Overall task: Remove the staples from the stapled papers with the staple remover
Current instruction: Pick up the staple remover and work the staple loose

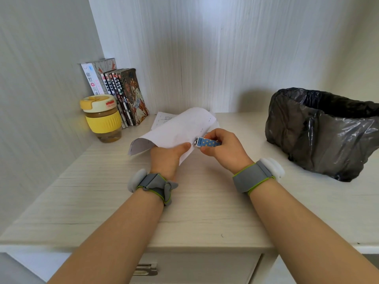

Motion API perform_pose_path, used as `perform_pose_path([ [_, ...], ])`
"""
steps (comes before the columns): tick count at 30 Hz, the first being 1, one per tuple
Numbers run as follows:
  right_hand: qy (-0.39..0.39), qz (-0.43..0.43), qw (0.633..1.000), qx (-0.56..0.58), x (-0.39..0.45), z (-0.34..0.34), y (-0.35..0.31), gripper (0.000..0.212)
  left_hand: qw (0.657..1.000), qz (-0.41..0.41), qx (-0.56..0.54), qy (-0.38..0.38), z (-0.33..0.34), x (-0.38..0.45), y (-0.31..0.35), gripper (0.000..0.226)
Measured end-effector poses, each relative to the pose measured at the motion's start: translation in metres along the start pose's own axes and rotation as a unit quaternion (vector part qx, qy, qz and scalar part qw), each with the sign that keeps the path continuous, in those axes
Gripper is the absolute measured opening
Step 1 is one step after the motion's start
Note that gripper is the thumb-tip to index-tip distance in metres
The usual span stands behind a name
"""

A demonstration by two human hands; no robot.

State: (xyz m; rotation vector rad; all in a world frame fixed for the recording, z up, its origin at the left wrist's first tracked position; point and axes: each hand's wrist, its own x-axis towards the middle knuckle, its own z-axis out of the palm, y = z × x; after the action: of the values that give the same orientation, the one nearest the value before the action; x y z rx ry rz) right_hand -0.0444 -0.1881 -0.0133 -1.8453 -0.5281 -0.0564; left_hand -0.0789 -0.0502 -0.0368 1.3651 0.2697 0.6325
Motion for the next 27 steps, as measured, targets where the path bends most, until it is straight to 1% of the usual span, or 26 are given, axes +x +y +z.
perform_pose_path([
  [4, -0.001, 0.004, 1.0, -0.004, -0.0006, -0.0002, -0.0004, 0.025, 1.0, 0.004, 0.015, 0.009, -0.0009, 0.0002, -0.0003, 0.039],
  [8, -0.001, 0.001, 1.0, 0.005, -0.0012, -0.0003, -0.0014, 0.02, 1.0, 0.006, 0.015, 0.002, -0.001, 0.0, -0.0004, 0.039],
  [13, -0.003, 0.0, 1.0, -0.003, -0.0016, -0.0011, -0.0016, 0.023, 1.0, 0.016, 0.022, 0.002, -0.0006, 0.0, -0.0005, 0.038],
  [18, -0.01, 0.003, 1.0, 0.003, -0.0016, -0.0013, -0.0015, 0.017, 1.0, 0.022, 0.019, -0.001, -0.0002, -0.0011, -0.0003, 0.04],
  [23, -0.011, 0.0, 1.0, 0.001, -0.002, -0.0012, -0.0007, 0.016, 1.0, 0.014, 0.027, 0.003, 0.0001, -0.0017, 0.0006, 0.042],
  [27, -0.015, -0.008, 1.0, 0.0, -0.0016, -0.0017, -0.0004, 0.02, 0.999, 0.016, 0.029, -0.007, -0.0005, -0.0025, 0.0009, 0.043],
])
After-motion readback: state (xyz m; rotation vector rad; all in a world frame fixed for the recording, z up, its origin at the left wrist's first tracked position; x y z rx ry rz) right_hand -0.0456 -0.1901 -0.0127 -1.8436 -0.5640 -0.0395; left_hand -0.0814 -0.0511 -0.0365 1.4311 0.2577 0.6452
